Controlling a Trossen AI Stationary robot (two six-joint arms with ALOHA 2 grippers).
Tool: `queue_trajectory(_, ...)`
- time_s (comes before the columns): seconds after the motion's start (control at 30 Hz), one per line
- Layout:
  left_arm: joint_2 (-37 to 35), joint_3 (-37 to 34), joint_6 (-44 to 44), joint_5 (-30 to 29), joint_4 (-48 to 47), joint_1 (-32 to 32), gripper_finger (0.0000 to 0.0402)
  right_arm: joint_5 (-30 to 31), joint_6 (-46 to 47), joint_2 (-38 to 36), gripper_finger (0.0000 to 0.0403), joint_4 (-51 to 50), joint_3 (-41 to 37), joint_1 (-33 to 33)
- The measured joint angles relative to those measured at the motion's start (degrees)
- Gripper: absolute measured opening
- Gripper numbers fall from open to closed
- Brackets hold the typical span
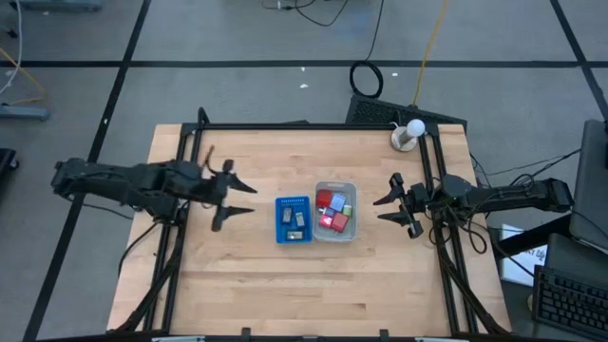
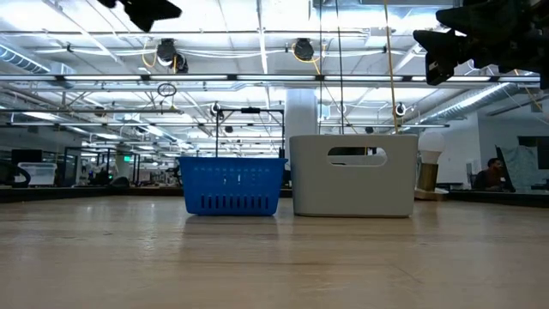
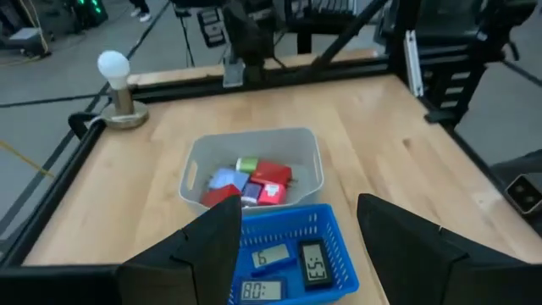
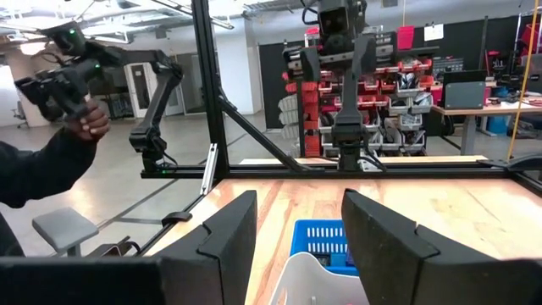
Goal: Pick & Place Office items
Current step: Return to Home Position
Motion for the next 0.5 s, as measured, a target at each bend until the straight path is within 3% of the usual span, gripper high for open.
queue_trajectory(0.3, -7.3, -0.1, -2.0, 0.6, -11.0, 0.0, 0.0239, 0.0, 0.6, 0.0, 0.0164, 0.0, 0.0, 0.0)
queue_trajectory(0.5, -8.7, -5.9, -1.2, 0.6, -4.0, 0.0, 0.0239, 0.0, 0.6, 0.0, 0.0164, 0.0, 0.0, 0.0)
